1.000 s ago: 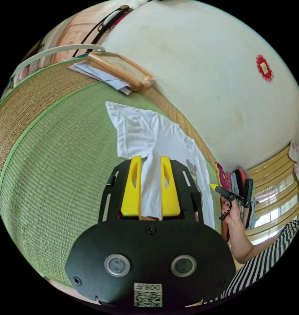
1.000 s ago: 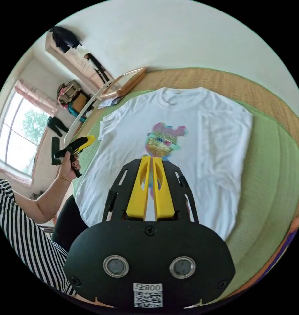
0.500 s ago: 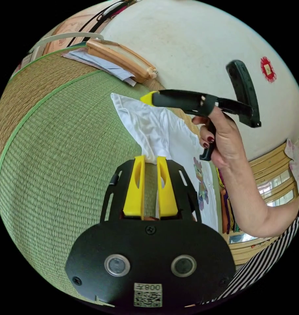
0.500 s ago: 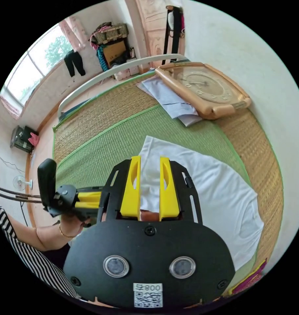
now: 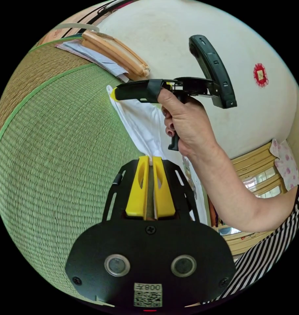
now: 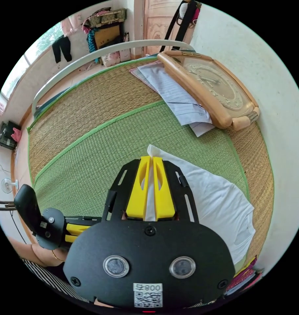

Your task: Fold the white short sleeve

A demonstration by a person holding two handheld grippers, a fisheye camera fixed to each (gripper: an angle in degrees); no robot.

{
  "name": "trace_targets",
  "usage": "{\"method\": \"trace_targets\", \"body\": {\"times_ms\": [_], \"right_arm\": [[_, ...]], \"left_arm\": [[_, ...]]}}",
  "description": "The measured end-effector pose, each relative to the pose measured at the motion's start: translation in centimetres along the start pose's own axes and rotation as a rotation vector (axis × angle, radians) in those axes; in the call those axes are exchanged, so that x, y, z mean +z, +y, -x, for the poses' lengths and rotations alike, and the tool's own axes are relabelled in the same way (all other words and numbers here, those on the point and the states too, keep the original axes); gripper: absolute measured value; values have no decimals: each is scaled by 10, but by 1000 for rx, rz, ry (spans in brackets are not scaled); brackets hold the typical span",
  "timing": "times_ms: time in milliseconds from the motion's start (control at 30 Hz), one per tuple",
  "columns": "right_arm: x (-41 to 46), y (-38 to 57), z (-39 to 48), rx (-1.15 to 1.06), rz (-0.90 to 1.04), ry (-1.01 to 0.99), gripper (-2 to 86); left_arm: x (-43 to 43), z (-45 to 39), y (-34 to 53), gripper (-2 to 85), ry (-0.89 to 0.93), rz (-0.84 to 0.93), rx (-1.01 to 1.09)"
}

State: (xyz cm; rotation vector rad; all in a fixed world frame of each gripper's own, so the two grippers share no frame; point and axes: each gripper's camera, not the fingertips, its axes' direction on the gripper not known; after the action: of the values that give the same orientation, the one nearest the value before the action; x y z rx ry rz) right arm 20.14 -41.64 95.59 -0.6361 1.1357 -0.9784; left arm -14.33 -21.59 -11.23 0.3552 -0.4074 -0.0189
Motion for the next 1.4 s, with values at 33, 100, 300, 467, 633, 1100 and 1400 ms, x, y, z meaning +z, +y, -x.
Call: {"method": "trace_targets", "body": {"times_ms": [33,100,300,467,633,1100,1400], "right_arm": [[-1,0,-4,5,-4,-9,24],[-12,3,-26,33,-39,-53,19],[-49,44,-109,170,-151,-205,15],[-65,106,-171,305,-244,-325,15],[-60,165,-207,396,-265,-360,15],[-23,270,-270,651,-220,-402,6],[-50,236,-242,450,-312,-416,1]], "left_arm": [[-5,-2,1,22,3,-5,11],[-10,-6,4,22,9,-13,32],[-21,-26,9,21,64,-26,121],[-20,-59,13,21,89,36,265],[5,-93,24,21,26,184,382],[44,-102,42,23,45,342,353],[38,-95,49,7,-94,261,274]]}}
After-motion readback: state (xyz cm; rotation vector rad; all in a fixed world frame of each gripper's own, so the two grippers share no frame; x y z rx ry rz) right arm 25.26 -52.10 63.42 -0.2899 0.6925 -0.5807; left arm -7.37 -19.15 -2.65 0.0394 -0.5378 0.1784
